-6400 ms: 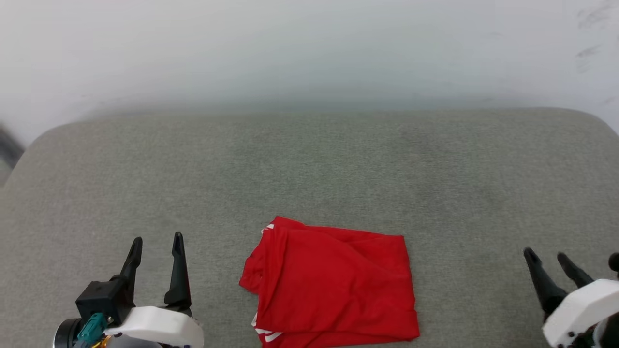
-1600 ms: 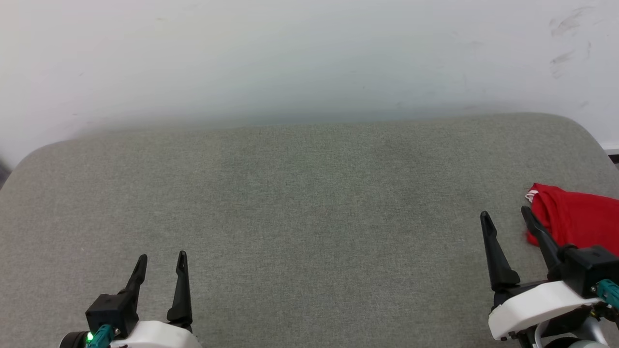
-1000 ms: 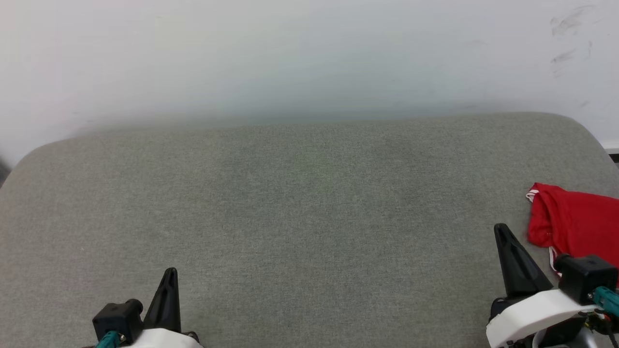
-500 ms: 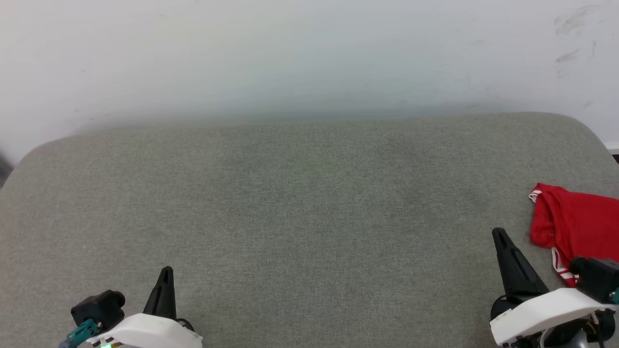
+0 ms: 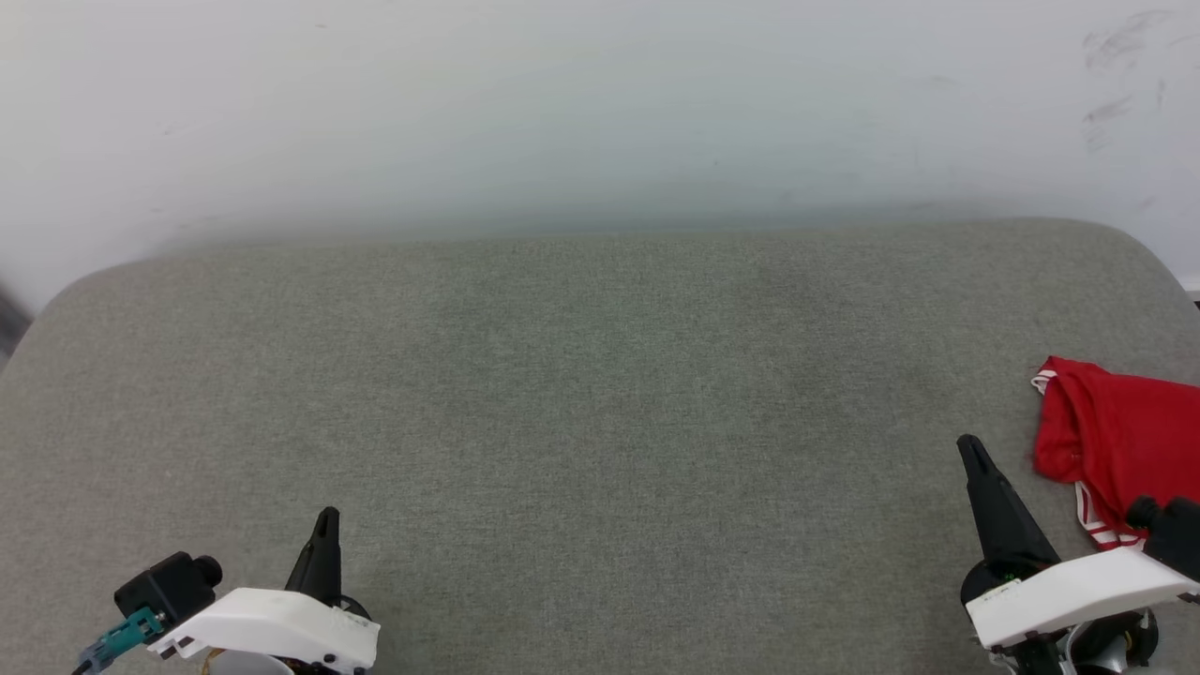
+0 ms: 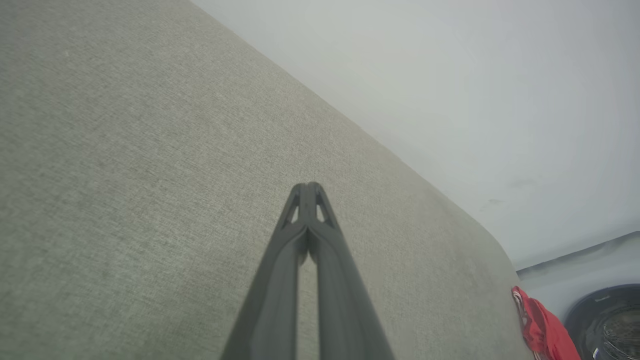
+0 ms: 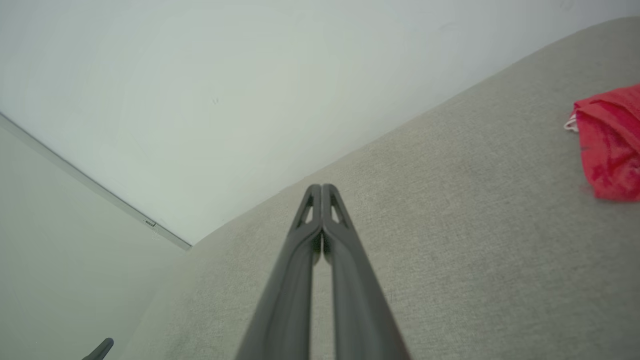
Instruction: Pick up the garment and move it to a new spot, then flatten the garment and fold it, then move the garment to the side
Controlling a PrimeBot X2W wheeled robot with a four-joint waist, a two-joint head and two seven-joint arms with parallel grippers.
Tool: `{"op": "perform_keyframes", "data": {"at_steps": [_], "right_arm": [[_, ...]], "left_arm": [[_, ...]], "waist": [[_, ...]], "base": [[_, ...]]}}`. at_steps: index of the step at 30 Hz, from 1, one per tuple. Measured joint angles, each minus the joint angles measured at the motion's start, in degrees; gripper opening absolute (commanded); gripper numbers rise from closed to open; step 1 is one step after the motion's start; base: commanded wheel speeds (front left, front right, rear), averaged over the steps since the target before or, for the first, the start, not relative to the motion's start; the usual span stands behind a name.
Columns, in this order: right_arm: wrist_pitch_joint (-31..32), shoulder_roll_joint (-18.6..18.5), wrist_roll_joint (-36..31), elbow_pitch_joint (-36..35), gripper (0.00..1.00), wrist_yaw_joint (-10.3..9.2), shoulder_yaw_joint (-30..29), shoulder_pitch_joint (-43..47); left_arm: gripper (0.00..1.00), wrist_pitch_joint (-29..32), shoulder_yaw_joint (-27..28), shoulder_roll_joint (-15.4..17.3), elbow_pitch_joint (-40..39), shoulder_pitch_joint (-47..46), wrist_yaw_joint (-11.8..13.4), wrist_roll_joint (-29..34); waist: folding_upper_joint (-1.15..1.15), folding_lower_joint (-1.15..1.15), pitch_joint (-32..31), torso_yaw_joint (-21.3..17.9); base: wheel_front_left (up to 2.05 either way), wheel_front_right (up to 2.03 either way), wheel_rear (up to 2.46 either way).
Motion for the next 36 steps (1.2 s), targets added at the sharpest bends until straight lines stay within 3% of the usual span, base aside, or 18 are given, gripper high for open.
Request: {"op": "perform_keyframes", "data": {"at_steps": [36], "right_arm": [[0.6, -0.4, 25.9, 6.0, 0.00, -0.01, -1.3, -3.0]], "left_arm": [[0.00, 6.2, 8.5, -5.7, 3.0, -3.0, -7.8, -17.5]], "waist": [[0.00, 0.00, 0.4, 0.9]], "base": [[0.00, 0.00, 0.00]]}}
